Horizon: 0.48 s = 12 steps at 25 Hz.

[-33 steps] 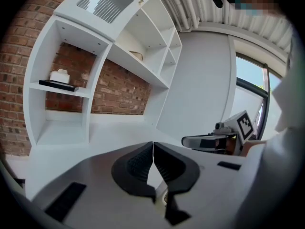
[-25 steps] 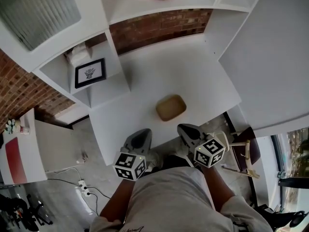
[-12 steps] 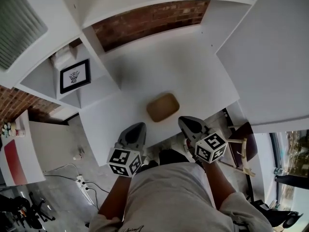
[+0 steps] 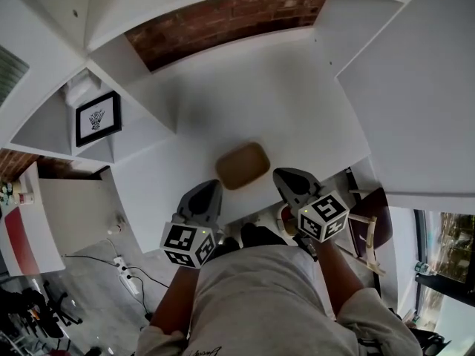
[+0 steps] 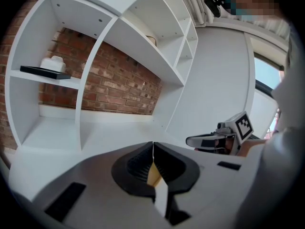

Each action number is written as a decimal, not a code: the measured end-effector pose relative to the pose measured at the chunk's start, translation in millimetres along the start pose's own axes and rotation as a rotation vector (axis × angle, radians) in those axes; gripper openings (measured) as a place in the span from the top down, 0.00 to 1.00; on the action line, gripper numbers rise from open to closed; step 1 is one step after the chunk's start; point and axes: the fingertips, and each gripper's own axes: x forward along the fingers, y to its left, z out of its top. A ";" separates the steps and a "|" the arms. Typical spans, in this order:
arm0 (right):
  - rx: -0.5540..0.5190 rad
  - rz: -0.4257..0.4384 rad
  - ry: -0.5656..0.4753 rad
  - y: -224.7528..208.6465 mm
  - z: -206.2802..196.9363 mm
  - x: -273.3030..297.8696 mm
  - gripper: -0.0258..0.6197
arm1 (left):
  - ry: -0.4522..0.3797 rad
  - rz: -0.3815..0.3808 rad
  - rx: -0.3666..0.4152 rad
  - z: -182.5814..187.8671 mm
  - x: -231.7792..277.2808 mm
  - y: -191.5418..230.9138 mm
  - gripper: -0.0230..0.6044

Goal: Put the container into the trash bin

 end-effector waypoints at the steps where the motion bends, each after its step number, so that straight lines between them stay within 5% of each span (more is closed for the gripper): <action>1: -0.001 0.004 0.007 -3.9 -1.1 2.7 0.92 | 0.002 0.003 0.000 0.0 3.2 0.8 0.94; 12: -0.001 0.024 0.086 -43.2 -23.0 29.8 0.92 | 0.038 0.043 -0.014 -9.2 27.9 9.8 0.94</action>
